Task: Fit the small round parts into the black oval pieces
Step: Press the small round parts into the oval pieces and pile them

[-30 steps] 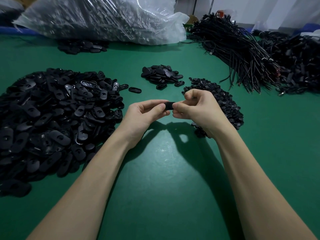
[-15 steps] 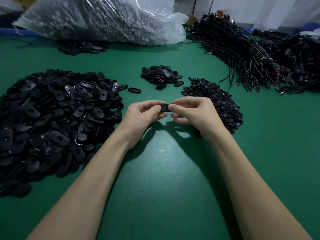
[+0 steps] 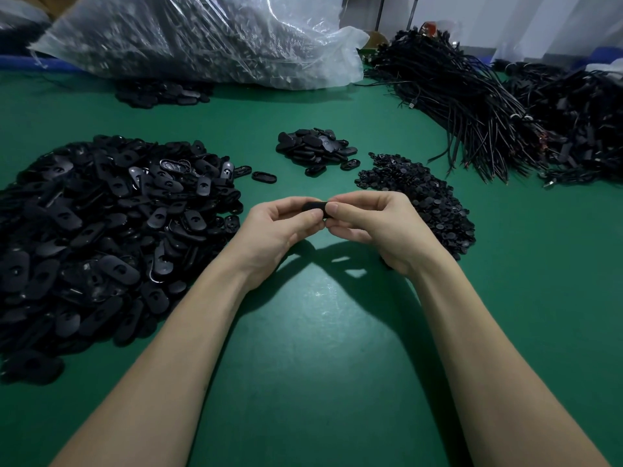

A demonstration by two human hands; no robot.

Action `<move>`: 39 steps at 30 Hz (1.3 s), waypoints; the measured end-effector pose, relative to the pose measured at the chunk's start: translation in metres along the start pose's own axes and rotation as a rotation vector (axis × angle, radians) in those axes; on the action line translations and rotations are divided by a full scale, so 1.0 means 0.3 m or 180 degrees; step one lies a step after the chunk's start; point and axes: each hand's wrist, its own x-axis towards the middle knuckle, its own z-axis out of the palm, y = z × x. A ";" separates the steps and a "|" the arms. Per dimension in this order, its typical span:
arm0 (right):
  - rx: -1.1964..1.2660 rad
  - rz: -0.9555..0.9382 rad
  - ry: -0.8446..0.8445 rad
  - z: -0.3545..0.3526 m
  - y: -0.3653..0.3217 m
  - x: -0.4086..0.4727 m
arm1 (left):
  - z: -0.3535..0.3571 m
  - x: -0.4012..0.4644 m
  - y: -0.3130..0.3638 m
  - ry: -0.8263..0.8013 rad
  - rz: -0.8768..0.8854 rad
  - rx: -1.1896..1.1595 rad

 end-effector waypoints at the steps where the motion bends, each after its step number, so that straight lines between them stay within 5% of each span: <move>1: -0.0071 -0.0011 0.0010 -0.001 -0.002 0.000 | 0.002 0.000 0.001 0.0036 -0.0011 0.0013; 19: -0.1779 -0.0493 0.0571 0.039 0.001 0.000 | 0.031 0.000 -0.010 0.0469 0.0131 0.0866; 28: -0.1821 -0.0784 0.0311 0.011 -0.013 0.017 | 0.038 0.012 -0.025 0.0793 0.0168 0.0475; 39: -0.1670 -0.0416 0.0972 0.031 -0.057 0.366 | 0.043 0.023 -0.015 0.0921 0.0055 0.0311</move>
